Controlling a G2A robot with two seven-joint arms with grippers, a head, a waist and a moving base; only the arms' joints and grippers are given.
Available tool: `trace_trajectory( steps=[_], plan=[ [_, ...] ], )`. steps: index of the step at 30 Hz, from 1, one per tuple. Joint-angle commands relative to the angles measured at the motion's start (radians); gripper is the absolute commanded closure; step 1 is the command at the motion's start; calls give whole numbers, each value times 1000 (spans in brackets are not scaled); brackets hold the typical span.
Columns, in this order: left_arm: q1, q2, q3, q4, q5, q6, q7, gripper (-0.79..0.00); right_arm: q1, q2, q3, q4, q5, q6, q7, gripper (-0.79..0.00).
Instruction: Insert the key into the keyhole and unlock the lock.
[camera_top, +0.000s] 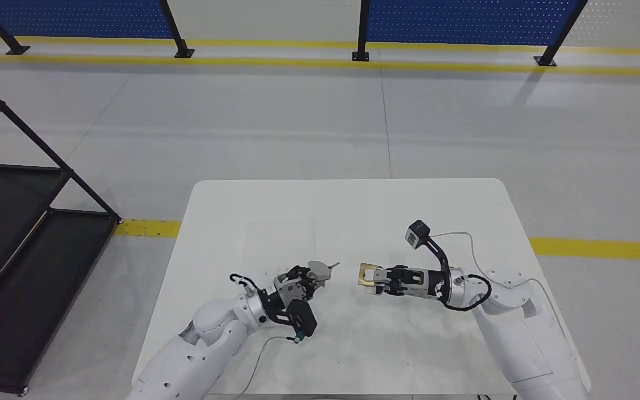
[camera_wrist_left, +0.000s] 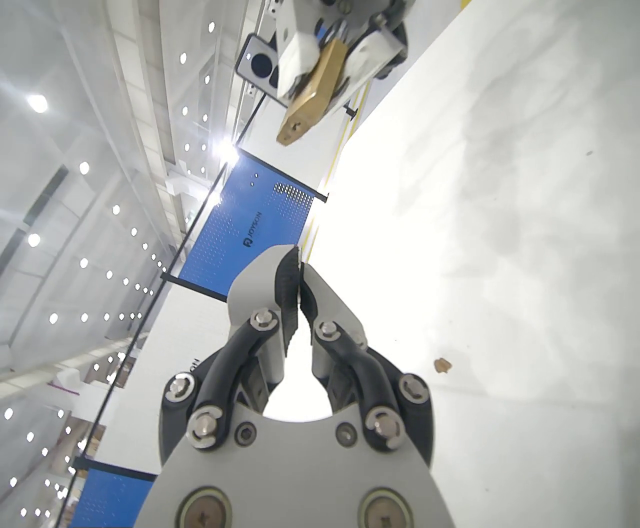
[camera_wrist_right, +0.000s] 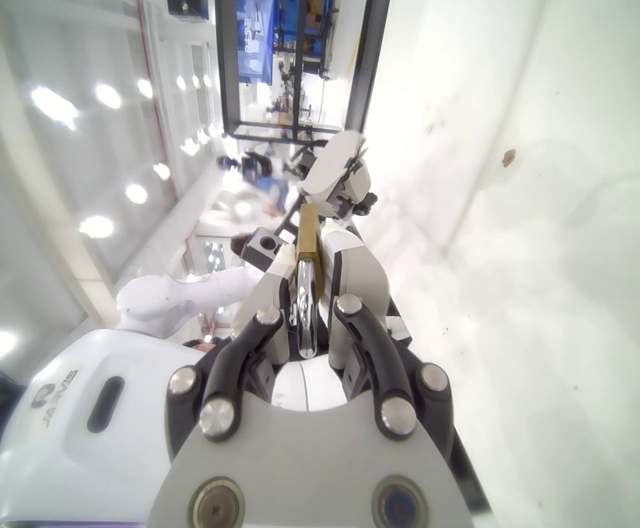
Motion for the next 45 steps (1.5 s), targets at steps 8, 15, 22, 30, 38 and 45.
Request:
trace_trajectory(
  steps=[8, 15, 22, 30, 38, 45],
  plan=[
    [-20, 5, -19, 3, -7, -37, 33, 0, 0, 0, 0, 0, 0, 0, 0, 0],
    [-27, 7, -19, -4, 31, -30, 22, 0, 0, 0, 0, 0, 0, 0, 0, 0],
    [-105, 28, -50, 36, 167, -33, 212, 0, 0, 0, 0, 0, 0, 0, 0, 0],
    [-160, 43, -52, 70, 310, 83, 358, 0, 0, 0, 0, 0, 0, 0, 0, 0],
    [-176, 35, -19, 89, 279, 159, 351, 0, 0, 0, 0, 0, 0, 0, 0, 0],
    [-176, 35, -19, 89, 279, 159, 351, 0, 0, 0, 0, 0, 0, 0, 0, 0]
  ],
)
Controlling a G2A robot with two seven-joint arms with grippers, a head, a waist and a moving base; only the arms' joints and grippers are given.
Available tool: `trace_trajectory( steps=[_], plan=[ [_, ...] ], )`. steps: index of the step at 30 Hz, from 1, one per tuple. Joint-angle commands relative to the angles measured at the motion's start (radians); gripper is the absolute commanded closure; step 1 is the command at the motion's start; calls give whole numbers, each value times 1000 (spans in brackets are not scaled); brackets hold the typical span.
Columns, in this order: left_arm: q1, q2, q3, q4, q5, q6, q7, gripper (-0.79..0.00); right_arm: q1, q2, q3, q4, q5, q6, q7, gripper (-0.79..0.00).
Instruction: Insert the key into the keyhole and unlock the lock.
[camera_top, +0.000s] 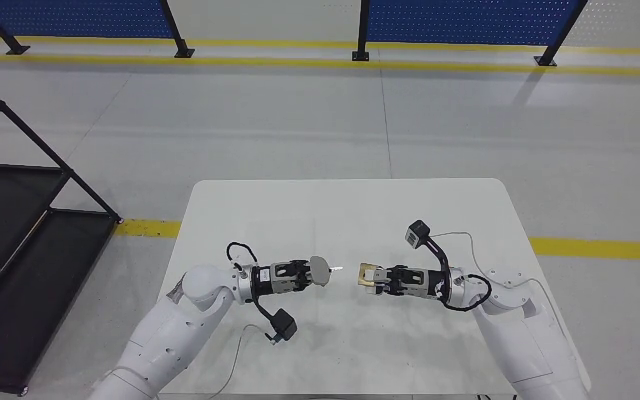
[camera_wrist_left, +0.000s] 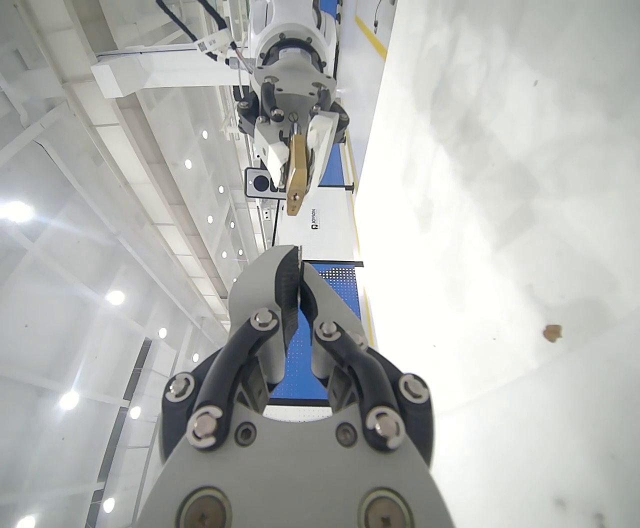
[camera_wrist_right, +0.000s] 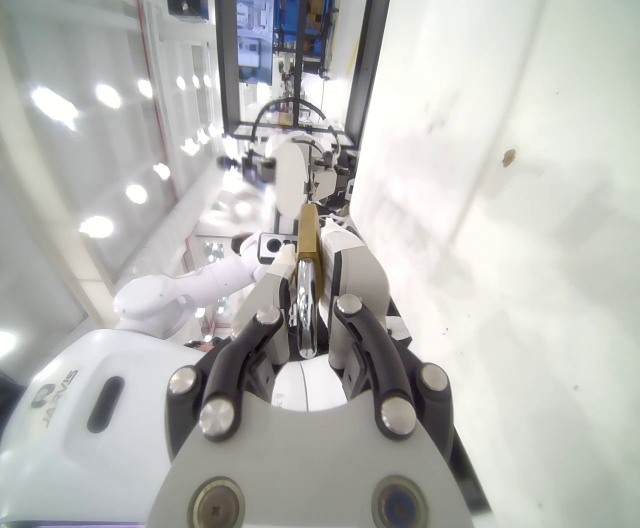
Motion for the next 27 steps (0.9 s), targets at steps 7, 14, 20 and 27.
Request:
trace_trajectory(
  steps=[7, 14, 20, 27],
  plan=[
    [7, 4, -8, -7, 21, 18, -18, 0, -8, 2, -1, -4, -18, -1, -23, 0],
    [36, 19, -35, -23, 38, 97, 86, 0, 22, 7, -28, 37, 33, -4, 120, 0],
    [59, 28, -43, -34, 45, 144, 142, 0, 61, 1, -78, 77, 70, -24, 168, 0],
    [70, 34, -42, -46, 34, 161, 161, 0, 89, -5, -118, 95, 64, -75, 141, 0]
  ],
)
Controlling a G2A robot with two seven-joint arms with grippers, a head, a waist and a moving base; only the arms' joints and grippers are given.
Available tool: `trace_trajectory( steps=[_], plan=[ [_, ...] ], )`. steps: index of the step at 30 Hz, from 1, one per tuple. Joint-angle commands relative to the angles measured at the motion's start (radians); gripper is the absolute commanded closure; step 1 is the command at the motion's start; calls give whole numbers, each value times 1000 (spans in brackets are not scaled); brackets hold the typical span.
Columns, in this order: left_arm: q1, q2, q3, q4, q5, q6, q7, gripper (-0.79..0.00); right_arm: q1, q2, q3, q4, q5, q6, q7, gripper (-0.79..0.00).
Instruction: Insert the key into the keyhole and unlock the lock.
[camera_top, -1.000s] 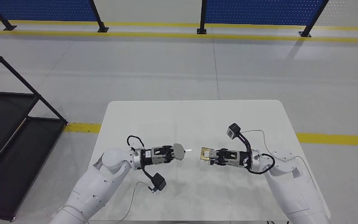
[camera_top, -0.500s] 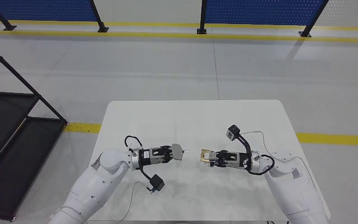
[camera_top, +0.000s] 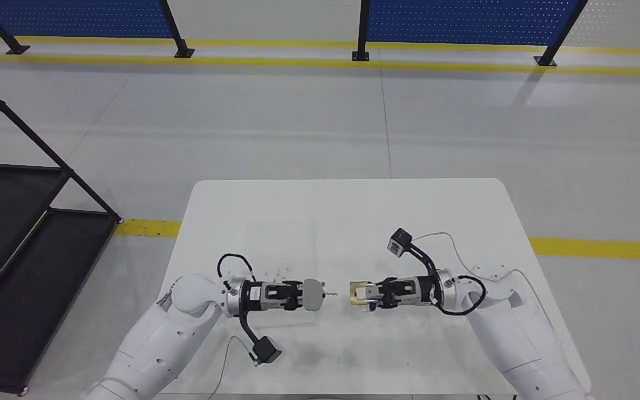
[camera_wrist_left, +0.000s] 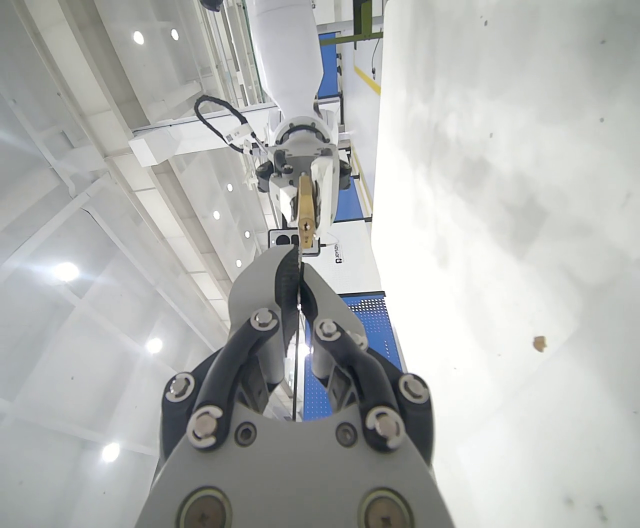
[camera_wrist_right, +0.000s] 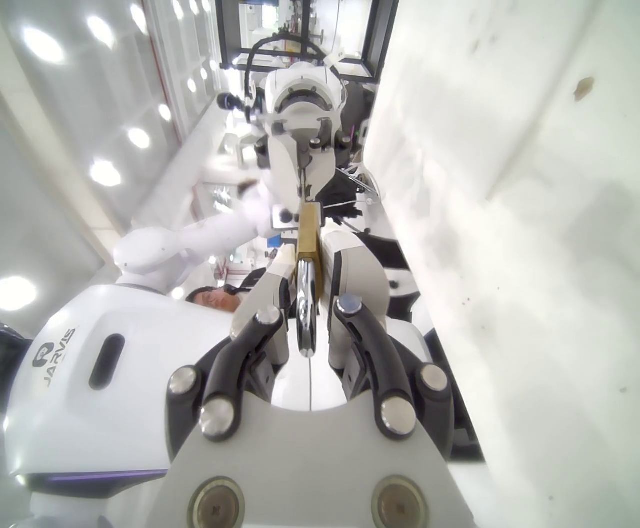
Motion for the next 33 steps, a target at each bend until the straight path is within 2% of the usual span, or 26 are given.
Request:
trace_trajectory(
  steps=[1, 11, 33],
  plan=[
    [0, 1, 0, 0, -4, 2, 4, 0, 2, -1, -6, 0, -8, -21, -15, 0],
    [-16, 4, 16, 16, -14, 6, 10, 0, 1, 2, -25, -17, -23, -68, -44, 0],
    [-34, 9, 46, 20, 21, 43, -27, 0, 24, 6, -68, 0, 21, -54, -36, 0]
  ],
)
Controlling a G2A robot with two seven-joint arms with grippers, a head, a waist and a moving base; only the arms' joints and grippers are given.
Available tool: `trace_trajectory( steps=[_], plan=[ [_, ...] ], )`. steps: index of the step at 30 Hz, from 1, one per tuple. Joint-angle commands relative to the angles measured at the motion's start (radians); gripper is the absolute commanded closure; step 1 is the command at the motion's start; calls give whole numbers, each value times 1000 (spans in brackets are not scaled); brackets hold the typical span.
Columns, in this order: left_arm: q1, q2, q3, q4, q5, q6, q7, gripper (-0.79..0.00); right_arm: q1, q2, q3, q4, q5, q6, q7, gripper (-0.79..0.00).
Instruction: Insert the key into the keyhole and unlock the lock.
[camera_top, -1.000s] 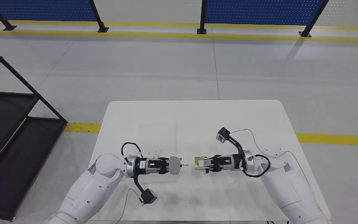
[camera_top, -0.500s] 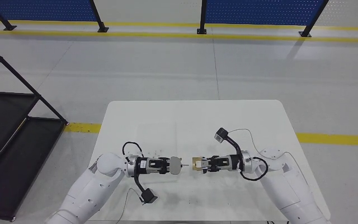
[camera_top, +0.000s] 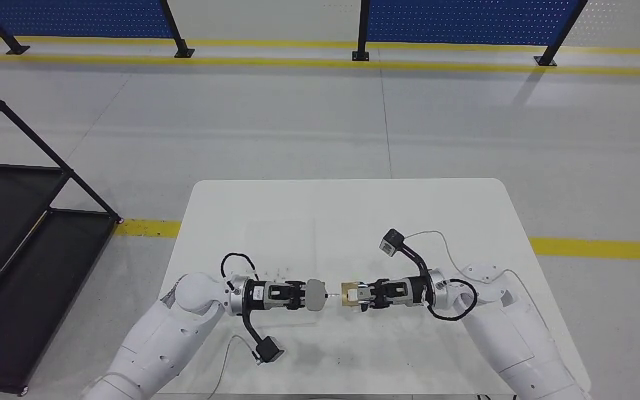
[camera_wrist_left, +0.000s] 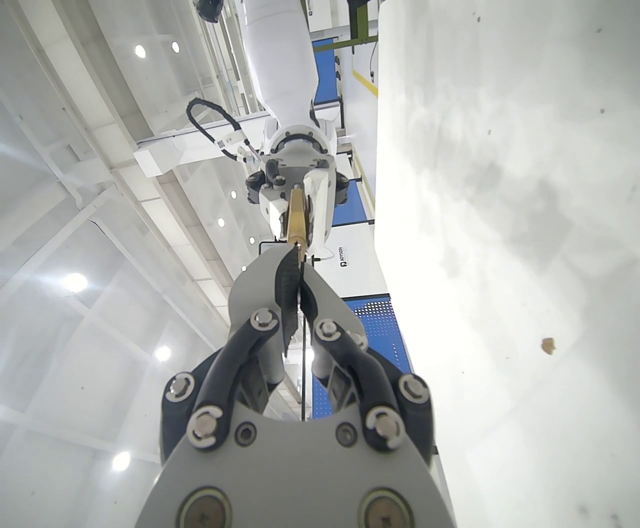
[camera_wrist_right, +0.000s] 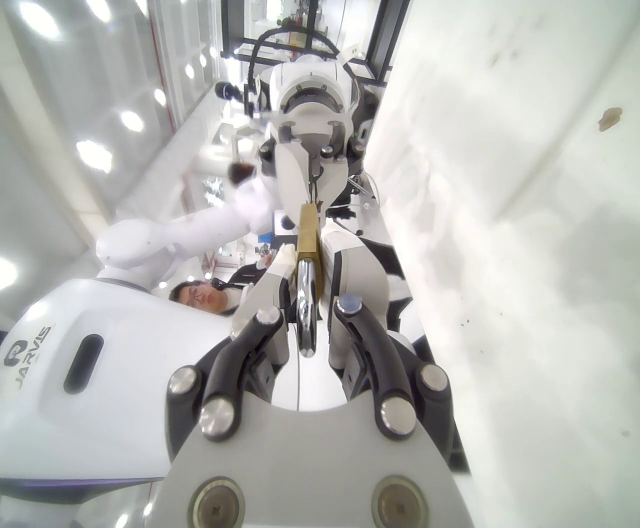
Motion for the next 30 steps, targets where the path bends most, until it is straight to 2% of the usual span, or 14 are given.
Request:
trace_trajectory(
  steps=[1, 30],
  plan=[
    [1, 1, 1, -1, 3, 1, -5, 0, 3, 0, -4, 4, 3, 1, 2, 0],
    [-9, 11, 21, -1, 1, 12, -13, 0, 39, 3, -49, 42, 25, 14, 14, 0]
  ],
)
